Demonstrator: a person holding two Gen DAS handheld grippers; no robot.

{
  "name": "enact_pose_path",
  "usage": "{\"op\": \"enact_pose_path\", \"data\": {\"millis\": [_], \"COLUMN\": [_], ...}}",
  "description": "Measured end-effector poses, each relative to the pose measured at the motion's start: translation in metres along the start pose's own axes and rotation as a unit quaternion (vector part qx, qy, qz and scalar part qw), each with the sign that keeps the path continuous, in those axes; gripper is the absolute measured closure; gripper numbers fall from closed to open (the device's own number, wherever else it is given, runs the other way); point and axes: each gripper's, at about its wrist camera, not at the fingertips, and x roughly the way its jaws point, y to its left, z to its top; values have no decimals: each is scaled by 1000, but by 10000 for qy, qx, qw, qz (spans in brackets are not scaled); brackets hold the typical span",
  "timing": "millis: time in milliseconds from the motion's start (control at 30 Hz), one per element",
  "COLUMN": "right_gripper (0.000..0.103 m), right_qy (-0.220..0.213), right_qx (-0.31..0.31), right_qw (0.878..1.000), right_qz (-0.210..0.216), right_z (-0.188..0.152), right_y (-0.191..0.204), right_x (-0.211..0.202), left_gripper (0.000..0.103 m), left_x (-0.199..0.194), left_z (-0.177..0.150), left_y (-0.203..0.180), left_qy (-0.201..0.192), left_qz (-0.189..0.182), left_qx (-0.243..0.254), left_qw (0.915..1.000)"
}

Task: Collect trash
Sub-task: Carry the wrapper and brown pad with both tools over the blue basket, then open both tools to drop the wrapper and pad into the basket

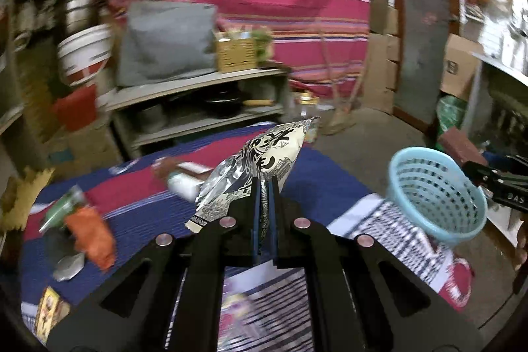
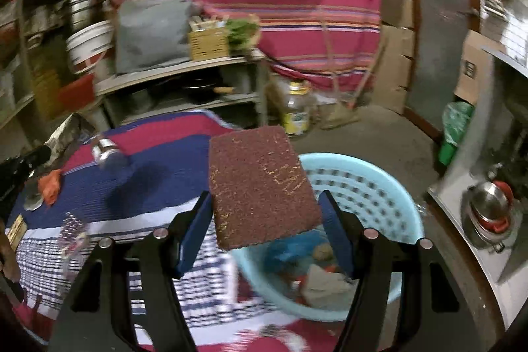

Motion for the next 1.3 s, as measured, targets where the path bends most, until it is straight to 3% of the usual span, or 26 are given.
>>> {"op": "enact_pose_path", "data": {"millis": [233,600,1000,1100,1233,1300], "right_gripper": [38,38,38,38,38,38], "right_qy": [50,217,187,230,287,324], "right_qx": [315,728,875,883,857,809], "right_qw": [9992,9965,9947,9946,9947,9950], "right_qz": [-233,-358,-497,-488,-486,-495], "right_z": [-4,-27,-26,-27,-28,-28], "right_y": [-47,-95,-117,-119,-119,-117], "right_x": [14,32,32,35,37,40], "left_gripper": [99,99,96,89,58,52], "left_x": [34,75,96,101,103,100], "left_z": [14,6,11,16,22,25], "left_y": [-73,-159,-205,-206,-199,-186], "left_qy": [126,416,466,529,542,517], "left_qz": [-531,-1223,-1419,-1581,-1616,-1573], "left_qx": [244,659,854,704,444,260], "left_qw": [9982,9894,9851,9835,9844,9859]}}
